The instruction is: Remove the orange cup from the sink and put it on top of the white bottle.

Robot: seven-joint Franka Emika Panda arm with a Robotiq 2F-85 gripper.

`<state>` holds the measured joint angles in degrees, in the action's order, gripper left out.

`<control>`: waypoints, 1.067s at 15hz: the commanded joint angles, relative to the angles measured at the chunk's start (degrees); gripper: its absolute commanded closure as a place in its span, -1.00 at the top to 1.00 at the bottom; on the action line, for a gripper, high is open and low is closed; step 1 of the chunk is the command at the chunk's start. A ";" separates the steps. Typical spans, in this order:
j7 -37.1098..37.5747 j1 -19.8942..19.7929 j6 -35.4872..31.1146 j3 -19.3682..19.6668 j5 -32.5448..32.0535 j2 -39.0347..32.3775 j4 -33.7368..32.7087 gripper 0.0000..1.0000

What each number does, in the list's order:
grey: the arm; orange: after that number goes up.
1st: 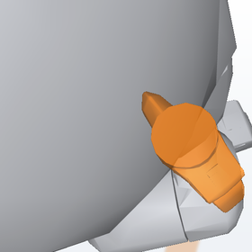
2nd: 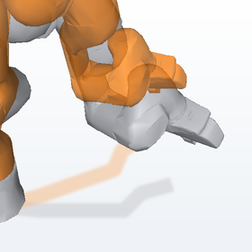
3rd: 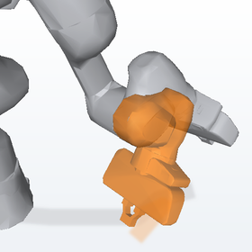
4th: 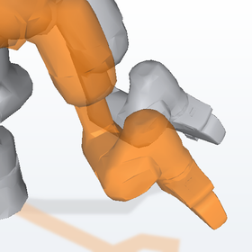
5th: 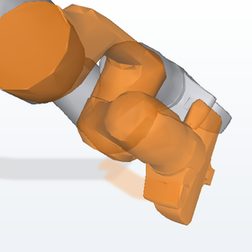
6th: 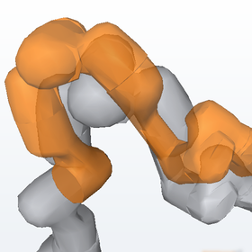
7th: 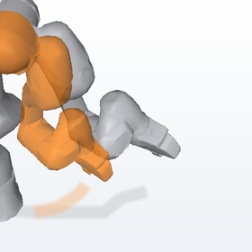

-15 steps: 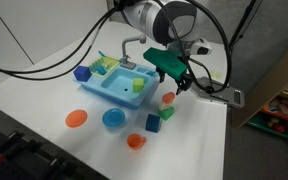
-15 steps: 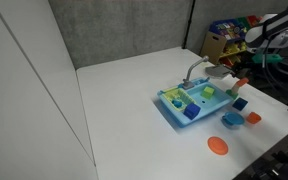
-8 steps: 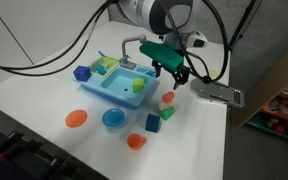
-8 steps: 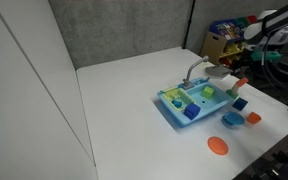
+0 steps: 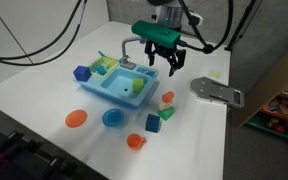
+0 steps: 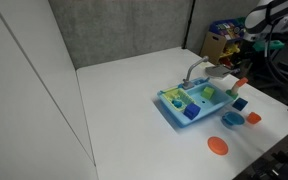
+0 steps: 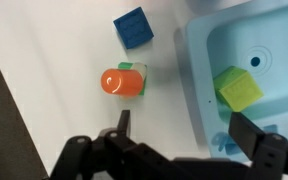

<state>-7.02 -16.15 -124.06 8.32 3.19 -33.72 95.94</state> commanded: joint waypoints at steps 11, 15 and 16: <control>0.23 8.74 18.18 -2.15 -7.63 19.27 11.27 1.00; 0.16 11.14 20.63 -3.40 -9.39 26.68 15.85 1.00; 0.04 11.60 21.04 -3.73 -9.62 28.44 16.87 1.00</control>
<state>-7.05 -5.48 -104.13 5.48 -4.86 -11.83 108.07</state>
